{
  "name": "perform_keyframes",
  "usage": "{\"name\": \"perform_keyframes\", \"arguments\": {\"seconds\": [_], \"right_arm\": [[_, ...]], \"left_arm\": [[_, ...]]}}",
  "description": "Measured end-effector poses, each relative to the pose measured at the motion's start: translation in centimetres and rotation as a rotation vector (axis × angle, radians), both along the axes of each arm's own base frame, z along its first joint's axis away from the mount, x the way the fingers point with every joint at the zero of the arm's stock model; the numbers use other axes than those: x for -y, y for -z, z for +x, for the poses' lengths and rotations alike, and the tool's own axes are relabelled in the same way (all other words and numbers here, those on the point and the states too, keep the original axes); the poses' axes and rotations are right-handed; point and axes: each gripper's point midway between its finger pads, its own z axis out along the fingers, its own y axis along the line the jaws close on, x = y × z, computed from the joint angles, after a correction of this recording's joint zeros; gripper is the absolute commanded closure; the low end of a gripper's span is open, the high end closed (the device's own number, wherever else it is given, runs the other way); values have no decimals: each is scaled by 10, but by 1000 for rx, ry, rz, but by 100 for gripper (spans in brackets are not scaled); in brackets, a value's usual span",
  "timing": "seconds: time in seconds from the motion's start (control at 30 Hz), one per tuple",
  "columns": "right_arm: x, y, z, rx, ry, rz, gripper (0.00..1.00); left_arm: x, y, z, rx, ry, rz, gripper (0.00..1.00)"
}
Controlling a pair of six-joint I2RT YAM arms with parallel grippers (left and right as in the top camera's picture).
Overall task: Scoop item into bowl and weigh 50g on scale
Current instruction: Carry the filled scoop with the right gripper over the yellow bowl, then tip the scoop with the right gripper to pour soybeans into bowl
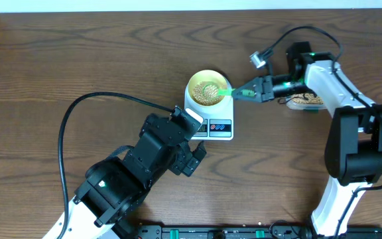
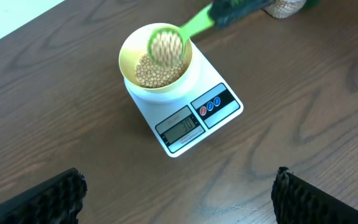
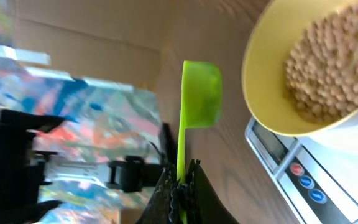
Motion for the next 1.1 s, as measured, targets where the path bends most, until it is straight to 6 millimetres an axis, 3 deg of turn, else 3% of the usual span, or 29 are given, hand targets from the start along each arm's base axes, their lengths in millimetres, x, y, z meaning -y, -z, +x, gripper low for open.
{"name": "perform_keyframes", "arguments": {"seconds": [0.17, 0.47, 0.83, 1.1], "right_arm": [[2, 18, 5, -11, 8, -141, 98], [8, 14, 41, 92, 71, -254, 99], [5, 31, 46, 133, 73, -393, 99], [-3, 18, 51, 235, 28, -534, 99]], "left_arm": [[0, 0, 0, 0, 0, 0, 2], [0, 0, 0, 0, 0, 0, 2], [0, 0, 0, 0, 0, 0, 2], [0, 0, 0, 0, 0, 0, 2]]}}
